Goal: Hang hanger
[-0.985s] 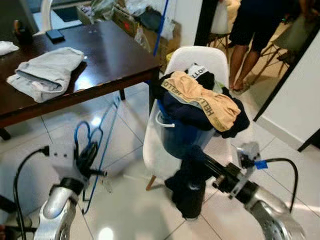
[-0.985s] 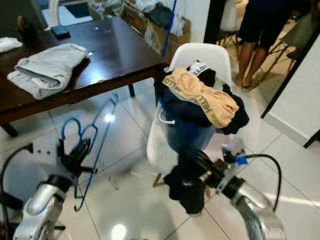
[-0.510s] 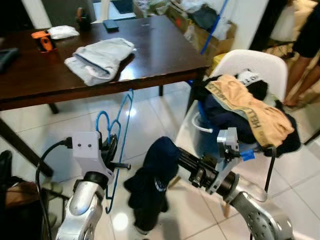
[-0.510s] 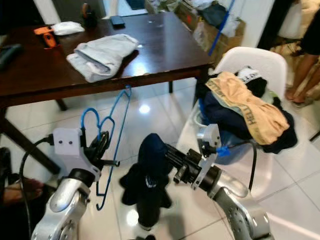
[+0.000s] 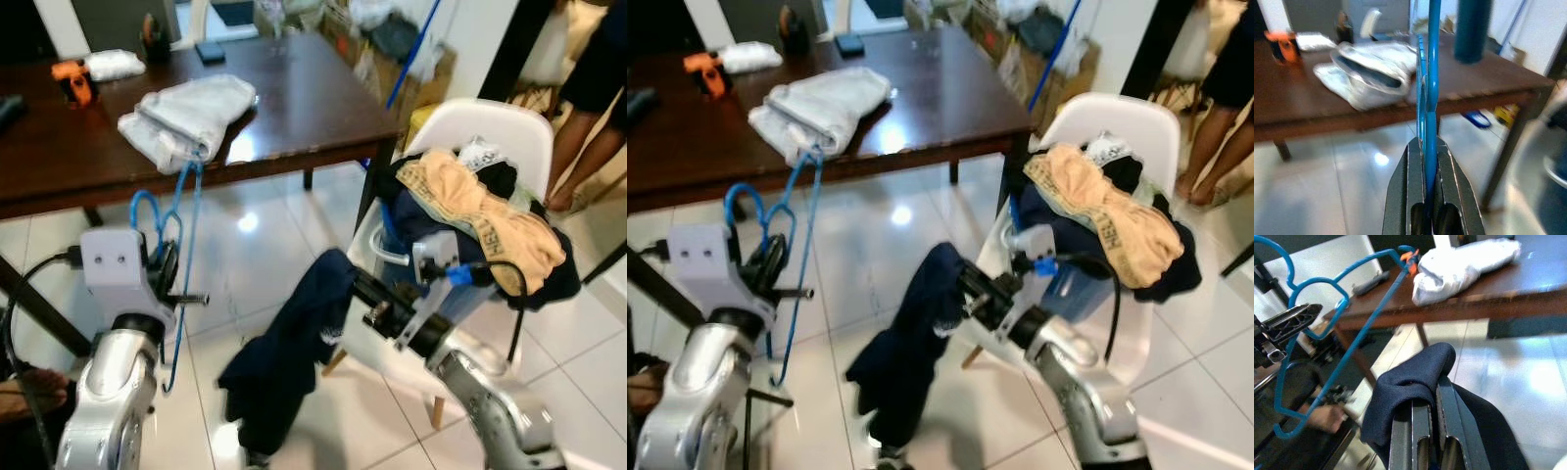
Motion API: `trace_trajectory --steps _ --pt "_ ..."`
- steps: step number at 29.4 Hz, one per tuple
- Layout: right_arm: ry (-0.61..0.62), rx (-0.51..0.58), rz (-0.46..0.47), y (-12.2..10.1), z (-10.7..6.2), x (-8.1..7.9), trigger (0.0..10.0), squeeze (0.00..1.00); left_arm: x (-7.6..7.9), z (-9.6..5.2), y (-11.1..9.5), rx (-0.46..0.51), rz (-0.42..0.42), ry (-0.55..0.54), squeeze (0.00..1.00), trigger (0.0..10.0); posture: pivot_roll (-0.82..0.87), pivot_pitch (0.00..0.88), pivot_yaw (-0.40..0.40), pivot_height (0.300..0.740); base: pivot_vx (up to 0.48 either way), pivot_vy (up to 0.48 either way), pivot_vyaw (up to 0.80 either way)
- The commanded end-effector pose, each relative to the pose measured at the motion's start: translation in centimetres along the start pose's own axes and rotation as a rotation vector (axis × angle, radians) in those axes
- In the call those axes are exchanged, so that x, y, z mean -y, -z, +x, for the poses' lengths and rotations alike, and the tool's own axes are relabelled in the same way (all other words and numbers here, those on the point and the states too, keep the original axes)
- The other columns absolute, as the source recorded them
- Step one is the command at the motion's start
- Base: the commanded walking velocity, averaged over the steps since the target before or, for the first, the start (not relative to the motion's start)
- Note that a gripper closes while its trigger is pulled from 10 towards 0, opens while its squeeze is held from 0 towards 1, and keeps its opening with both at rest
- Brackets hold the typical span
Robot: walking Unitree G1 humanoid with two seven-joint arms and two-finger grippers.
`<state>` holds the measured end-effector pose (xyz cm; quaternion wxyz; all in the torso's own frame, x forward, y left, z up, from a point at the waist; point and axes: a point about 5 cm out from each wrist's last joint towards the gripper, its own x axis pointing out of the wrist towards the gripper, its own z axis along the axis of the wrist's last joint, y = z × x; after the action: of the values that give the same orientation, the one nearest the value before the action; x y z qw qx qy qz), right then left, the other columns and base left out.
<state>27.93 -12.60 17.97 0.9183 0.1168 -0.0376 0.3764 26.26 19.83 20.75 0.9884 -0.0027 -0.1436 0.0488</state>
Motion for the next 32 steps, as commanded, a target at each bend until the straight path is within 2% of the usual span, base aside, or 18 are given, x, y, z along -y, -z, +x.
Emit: trace_trajectory --steps 1,2,3,4,5,7,9,10,12,16,21,27,30,31,32 --pt "-0.087 0.034 -0.018 -1.0 0.9 -1.0 10.0 0.00 -1.6 0.4 0.0 -0.023 0.039 -0.061 0.00 10.0 0.05 0.154 -0.003 0.740 0.480 0.000 0.00" --pt "-0.137 0.069 -0.034 -2.1 1.7 -1.5 10.0 0.00 -2.2 1.1 -1.2 0.017 0.076 -0.071 0.00 10.0 0.06 0.151 -0.007 0.740 0.480 0.000 0.78" --pt "-0.137 0.069 -0.034 -2.1 1.7 -1.5 10.0 0.00 -2.2 1.1 -1.2 0.017 0.076 -0.071 0.00 10.0 0.06 0.151 -0.007 0.740 0.480 0.000 0.78" --pt "-0.179 0.095 -0.054 -3.0 2.2 -1.9 10.0 0.00 -2.4 1.6 -2.2 0.050 0.107 -0.073 0.00 10.0 0.06 0.149 -0.007 0.740 0.480 0.000 0.78" --pt "-0.179 0.095 -0.054 -3.0 2.2 -1.9 10.0 0.00 -2.4 1.6 -2.2 0.050 0.107 -0.073 0.00 10.0 0.06 0.149 -0.007 0.740 0.480 0.000 0.78" --pt "-0.256 0.144 -0.082 -4.6 3.1 -2.8 10.0 0.00 -2.5 2.2 -3.9 0.101 0.138 -0.070 0.00 10.0 0.07 0.144 -0.007 0.740 0.480 0.000 0.78" --pt "-0.278 0.164 -0.098 -5.3 3.5 -3.1 10.0 0.00 -2.3 2.4 -4.4 0.116 0.142 -0.067 0.00 10.0 0.07 0.140 -0.006 0.740 0.480 0.000 0.78" --pt "-0.278 0.164 -0.098 -5.3 3.5 -3.1 10.0 0.00 -2.3 2.4 -4.4 0.116 0.142 -0.067 0.00 10.0 0.07 0.140 -0.006 0.740 0.480 0.000 0.78" --pt "-0.286 0.215 -0.102 -6.8 4.5 -3.2 10.0 0.00 -1.8 2.6 -4.8 0.131 0.143 -0.047 0.00 10.0 0.07 0.136 -0.006 0.740 0.480 0.000 0.77" --pt "-0.274 0.234 -0.088 -7.3 4.8 -2.9 10.0 0.00 -1.5 2.7 -4.8 0.133 0.129 -0.034 0.00 10.0 0.08 0.134 -0.011 0.740 0.480 0.000 0.64" --pt "-0.222 0.248 -0.072 -7.8 5.4 -2.1 10.0 0.00 -0.8 3.1 -5.3 0.146 0.099 -0.004 0.00 10.0 0.08 0.132 -0.011 0.740 0.413 0.000 0.00" --pt "-0.211 0.268 -0.085 -8.5 5.8 -2.1 10.0 0.00 -0.4 3.5 -5.7 0.157 0.093 0.013 0.00 10.0 0.08 0.125 -0.012 0.740 0.371 0.000 0.00" --pt "-0.211 0.322 -0.101 -10.5 6.6 -2.3 10.0 0.00 0.0 3.8 -6.0 0.165 0.089 0.034 0.00 10.0 0.08 0.125 -0.009 0.740 0.407 0.000 0.00" --pt "-0.211 0.322 -0.101 -10.5 6.6 -2.3 10.0 0.00 0.0 3.8 -6.0 0.165 0.089 0.034 0.00 10.0 0.08 0.125 -0.009 0.740 0.480 0.000 0.00" --pt "-0.223 0.376 -0.118 -12.5 7.0 -2.4 10.0 0.00 0.3 3.9 -6.2 0.168 0.088 0.042 0.00 10.0 0.08 0.121 -0.006 0.740 0.480 0.000 0.00"
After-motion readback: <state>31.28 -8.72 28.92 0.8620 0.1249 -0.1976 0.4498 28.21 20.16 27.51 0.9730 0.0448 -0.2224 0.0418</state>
